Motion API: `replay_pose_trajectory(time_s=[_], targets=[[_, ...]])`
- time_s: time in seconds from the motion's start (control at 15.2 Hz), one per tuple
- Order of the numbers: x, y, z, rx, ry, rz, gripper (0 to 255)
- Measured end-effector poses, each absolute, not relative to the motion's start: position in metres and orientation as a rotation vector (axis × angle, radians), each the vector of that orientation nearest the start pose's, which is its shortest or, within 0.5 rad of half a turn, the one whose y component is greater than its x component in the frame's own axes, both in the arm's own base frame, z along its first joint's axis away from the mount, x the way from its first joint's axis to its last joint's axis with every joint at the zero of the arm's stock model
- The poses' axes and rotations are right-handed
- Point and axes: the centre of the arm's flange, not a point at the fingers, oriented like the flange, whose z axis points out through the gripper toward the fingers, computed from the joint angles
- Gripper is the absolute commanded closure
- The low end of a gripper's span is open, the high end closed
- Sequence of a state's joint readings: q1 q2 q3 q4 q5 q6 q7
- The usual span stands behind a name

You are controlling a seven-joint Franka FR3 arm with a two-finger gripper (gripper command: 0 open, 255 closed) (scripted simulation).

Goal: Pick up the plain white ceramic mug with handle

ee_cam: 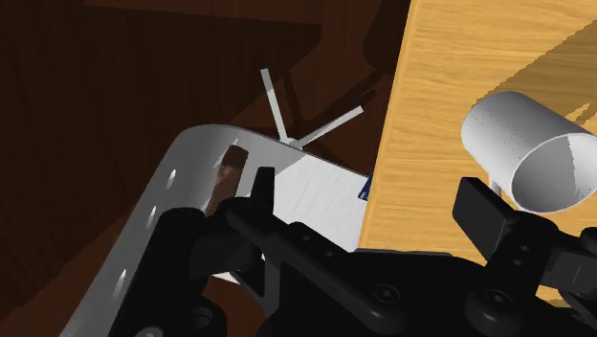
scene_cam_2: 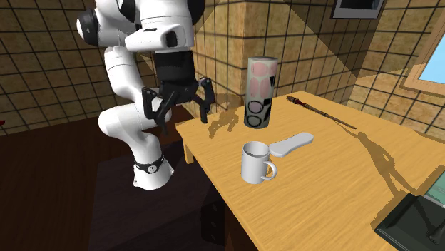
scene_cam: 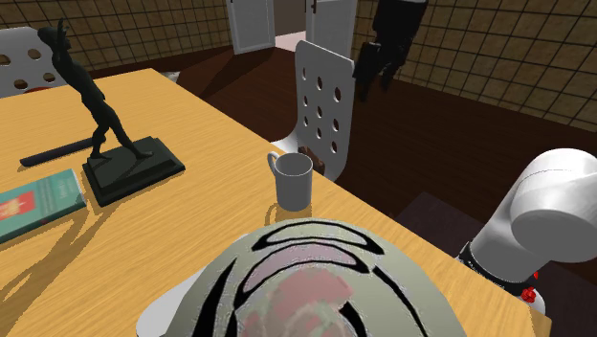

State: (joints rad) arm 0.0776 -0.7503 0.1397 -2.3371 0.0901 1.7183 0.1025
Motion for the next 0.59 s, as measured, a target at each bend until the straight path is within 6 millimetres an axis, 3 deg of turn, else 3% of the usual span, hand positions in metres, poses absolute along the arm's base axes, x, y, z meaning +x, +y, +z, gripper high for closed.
replay_pose_trajectory(time_s=[0.59], targets=[[0.347, 0.2, 0.553, -3.123, -0.218, -0.132, 0]])
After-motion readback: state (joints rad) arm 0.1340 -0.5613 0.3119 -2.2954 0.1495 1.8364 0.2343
